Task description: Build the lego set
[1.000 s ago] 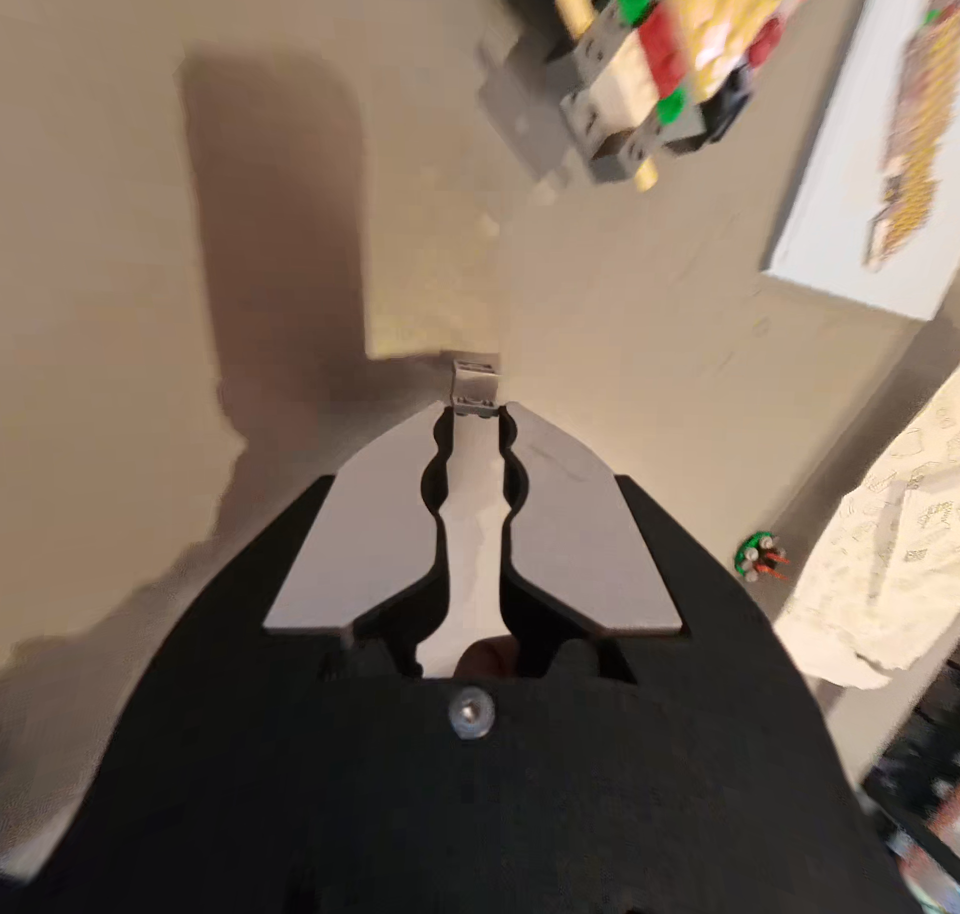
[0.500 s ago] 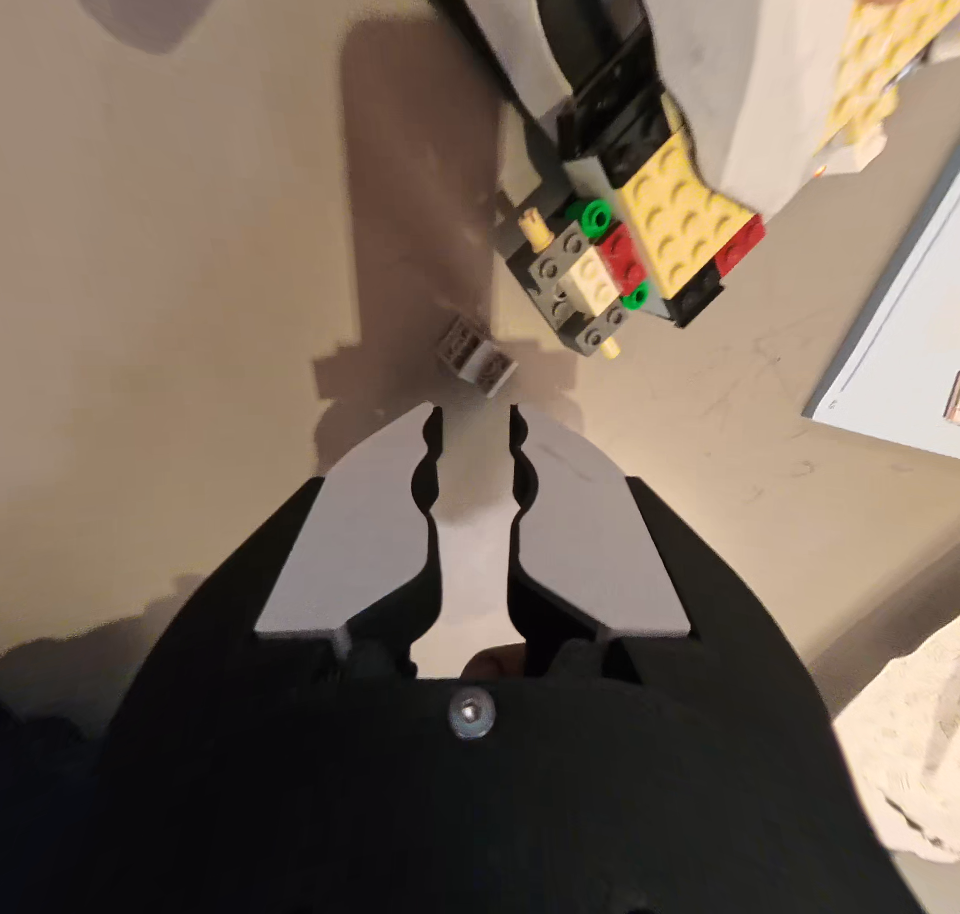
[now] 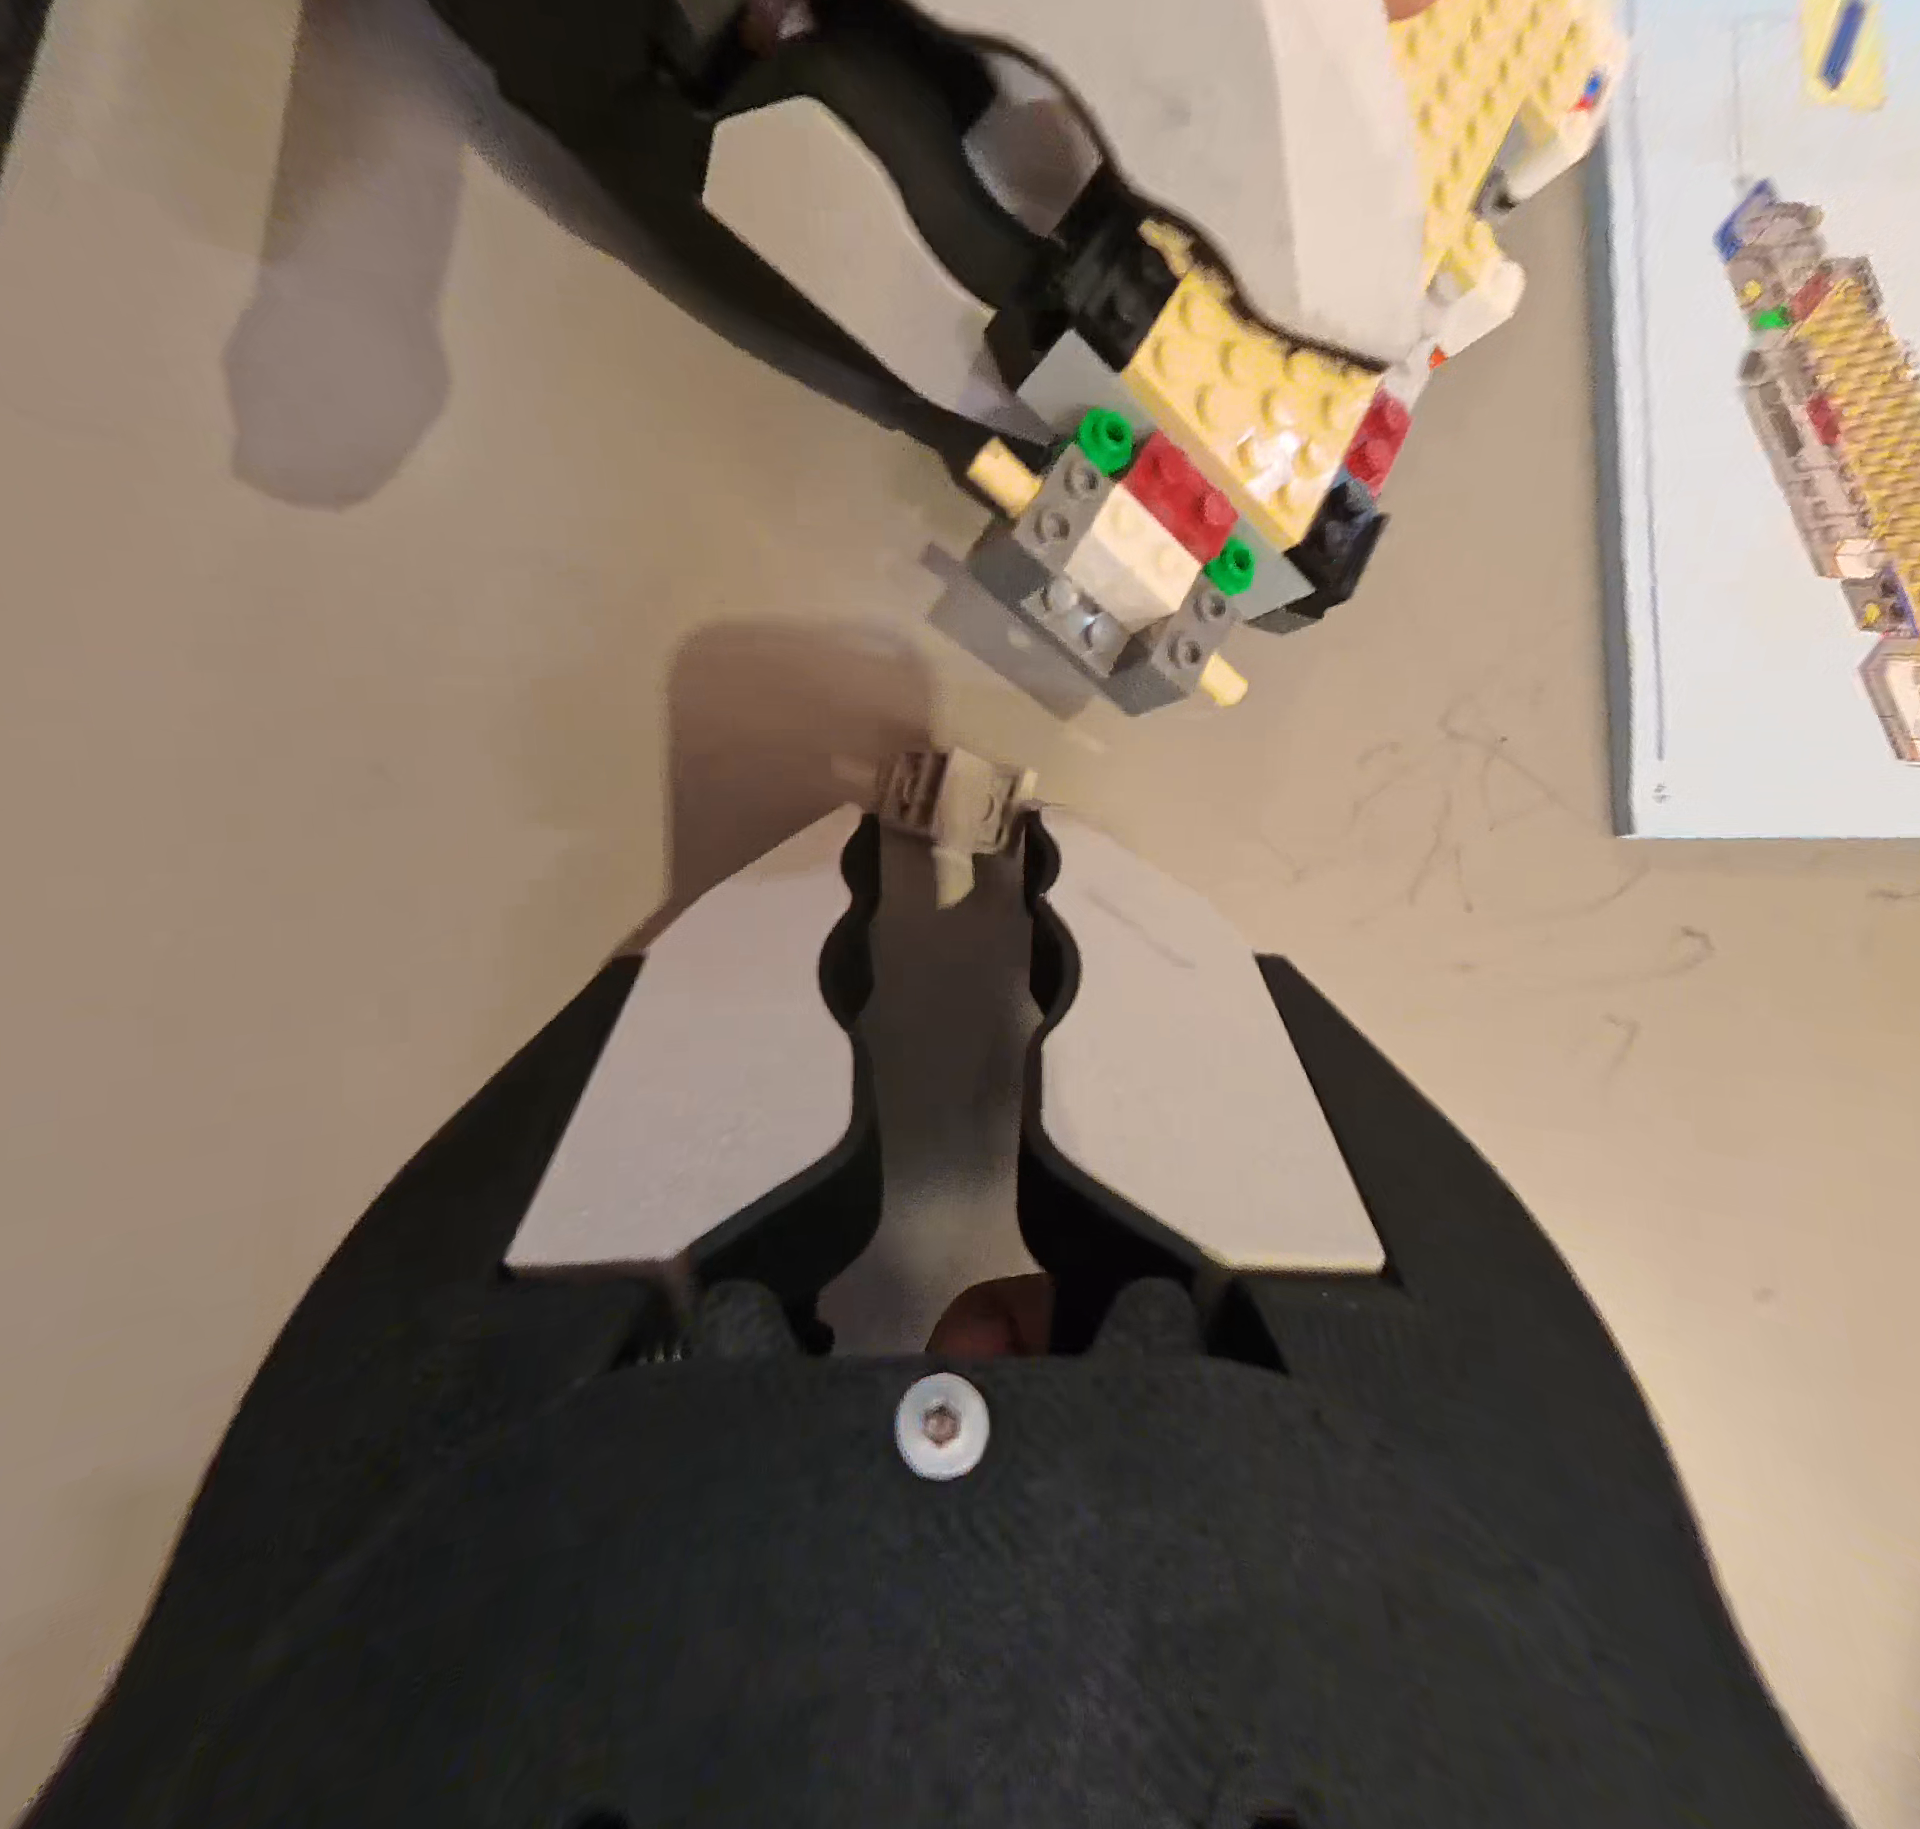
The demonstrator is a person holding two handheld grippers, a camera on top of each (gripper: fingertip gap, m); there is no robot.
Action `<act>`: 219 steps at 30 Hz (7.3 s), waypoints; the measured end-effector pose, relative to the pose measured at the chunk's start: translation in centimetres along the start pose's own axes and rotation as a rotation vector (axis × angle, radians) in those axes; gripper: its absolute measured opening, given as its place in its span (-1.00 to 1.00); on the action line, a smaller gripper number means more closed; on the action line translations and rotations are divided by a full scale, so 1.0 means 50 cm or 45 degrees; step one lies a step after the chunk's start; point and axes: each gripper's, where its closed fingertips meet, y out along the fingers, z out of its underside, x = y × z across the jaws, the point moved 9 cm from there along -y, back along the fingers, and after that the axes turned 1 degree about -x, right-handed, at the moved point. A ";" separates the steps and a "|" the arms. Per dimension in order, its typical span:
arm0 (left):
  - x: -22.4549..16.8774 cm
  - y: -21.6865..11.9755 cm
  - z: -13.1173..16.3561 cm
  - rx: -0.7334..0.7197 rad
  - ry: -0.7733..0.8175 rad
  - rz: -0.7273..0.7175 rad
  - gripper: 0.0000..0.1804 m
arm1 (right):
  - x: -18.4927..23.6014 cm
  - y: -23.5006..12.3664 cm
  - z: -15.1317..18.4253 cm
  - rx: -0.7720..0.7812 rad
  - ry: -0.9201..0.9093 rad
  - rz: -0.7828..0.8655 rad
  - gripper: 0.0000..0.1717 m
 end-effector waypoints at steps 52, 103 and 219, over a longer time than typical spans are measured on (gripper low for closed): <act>0.022 0.006 0.012 0.121 0.062 -0.124 -0.74 | 0.014 -0.004 0.011 -0.016 0.153 0.273 -0.66; 0.009 -0.036 -0.025 0.121 0.058 -0.144 -0.74 | -0.001 -0.063 -0.060 -0.427 0.502 0.219 -0.81; 0.038 0.002 -0.014 0.022 -0.073 -0.084 -0.73 | 0.034 -0.032 -0.035 -0.269 -1.196 0.946 -0.51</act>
